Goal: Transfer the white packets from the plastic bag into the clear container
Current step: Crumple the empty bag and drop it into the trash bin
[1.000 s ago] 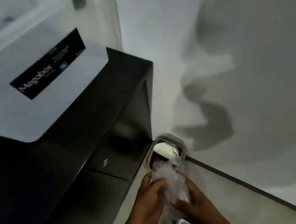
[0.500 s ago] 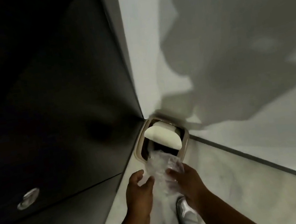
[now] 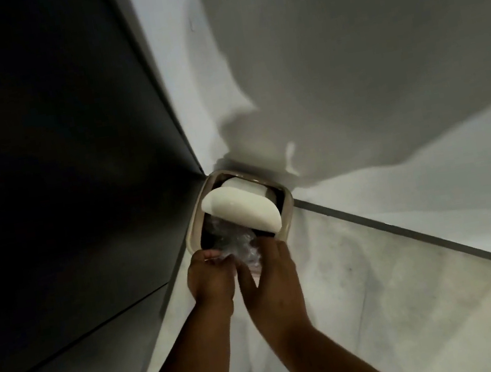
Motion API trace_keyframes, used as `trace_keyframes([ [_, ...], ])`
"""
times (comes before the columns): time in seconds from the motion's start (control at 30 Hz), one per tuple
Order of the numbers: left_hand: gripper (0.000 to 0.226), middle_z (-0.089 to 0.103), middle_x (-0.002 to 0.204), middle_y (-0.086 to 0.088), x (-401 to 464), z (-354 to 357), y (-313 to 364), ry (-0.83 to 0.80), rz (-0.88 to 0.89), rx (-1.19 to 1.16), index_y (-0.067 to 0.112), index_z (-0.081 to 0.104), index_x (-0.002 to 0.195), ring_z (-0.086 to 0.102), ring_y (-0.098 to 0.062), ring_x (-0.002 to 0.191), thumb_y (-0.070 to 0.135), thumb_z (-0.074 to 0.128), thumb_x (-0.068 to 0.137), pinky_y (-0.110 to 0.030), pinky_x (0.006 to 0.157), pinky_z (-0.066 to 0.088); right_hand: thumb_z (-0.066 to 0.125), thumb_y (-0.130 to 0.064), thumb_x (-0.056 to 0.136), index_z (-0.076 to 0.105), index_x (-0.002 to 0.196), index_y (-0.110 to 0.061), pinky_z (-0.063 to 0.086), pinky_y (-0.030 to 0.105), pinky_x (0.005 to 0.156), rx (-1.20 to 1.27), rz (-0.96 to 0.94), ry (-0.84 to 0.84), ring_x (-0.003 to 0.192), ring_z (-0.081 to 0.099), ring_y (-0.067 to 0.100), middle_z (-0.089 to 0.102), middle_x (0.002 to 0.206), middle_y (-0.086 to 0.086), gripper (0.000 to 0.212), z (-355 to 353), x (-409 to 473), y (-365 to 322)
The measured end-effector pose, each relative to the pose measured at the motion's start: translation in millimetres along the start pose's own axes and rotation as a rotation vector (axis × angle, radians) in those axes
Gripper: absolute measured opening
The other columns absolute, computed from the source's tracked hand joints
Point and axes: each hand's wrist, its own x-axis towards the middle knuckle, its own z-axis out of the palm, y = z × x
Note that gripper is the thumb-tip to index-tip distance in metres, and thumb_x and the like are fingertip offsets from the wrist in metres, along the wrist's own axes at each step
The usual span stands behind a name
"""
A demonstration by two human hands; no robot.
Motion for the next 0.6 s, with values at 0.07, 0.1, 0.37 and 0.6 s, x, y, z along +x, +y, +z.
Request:
trace_keyframes([
  [0.07, 0.016, 0.069, 0.1, -0.013, 1, 3, -4, -0.064, 0.01, 0.032, 0.017, 0.062, 0.091, 0.066, -0.035, 0.096, 0.003, 0.064, 0.083, -0.049, 0.09, 0.053, 0.054, -0.029, 0.096, 0.049, 0.125, -0.035, 0.039, 0.004, 0.09, -0.06, -0.036, -0.094, 0.112, 0.048, -0.005, 0.053, 0.128, -0.015, 0.03, 4, -1, 6],
  [0.1, 0.017, 0.069, 0.104, -0.013, 0, 3, -5, -0.096, -0.019, 0.022, 0.015, 0.063, 0.099, 0.065, -0.036, 0.101, 0.004, 0.061, 0.086, -0.049, 0.091, 0.052, 0.051, -0.028, 0.098, 0.05, 0.125, -0.034, 0.035, 0.0, 0.085, -0.054, -0.005, -0.137, 0.112, 0.05, -0.004, 0.055, 0.128, -0.013, 0.029, 6, 1, 9],
  [0.37, 0.029, 0.062, 0.118, -0.006, -11, -18, -8, -0.314, -0.155, -0.186, 0.015, 0.058, 0.123, 0.052, -0.021, 0.113, 0.024, 0.048, 0.098, -0.038, 0.104, 0.037, 0.039, -0.013, 0.102, 0.038, 0.141, -0.023, 0.035, 0.001, 0.07, 0.048, 0.146, -0.389, 0.113, 0.053, 0.01, 0.053, 0.133, 0.0, 0.04, 1, 26, 6],
  [0.6, 0.02, 0.057, 0.116, 0.003, -48, -39, 8, -0.216, 0.107, 0.093, 0.034, 0.057, 0.11, 0.056, -0.019, 0.109, 0.026, 0.042, 0.1, -0.039, 0.097, 0.049, 0.04, -0.014, 0.102, 0.059, 0.124, -0.016, 0.039, 0.009, 0.073, 0.064, 0.179, -0.397, 0.106, 0.057, 0.014, 0.062, 0.121, 0.001, 0.029, -3, 21, -12],
])
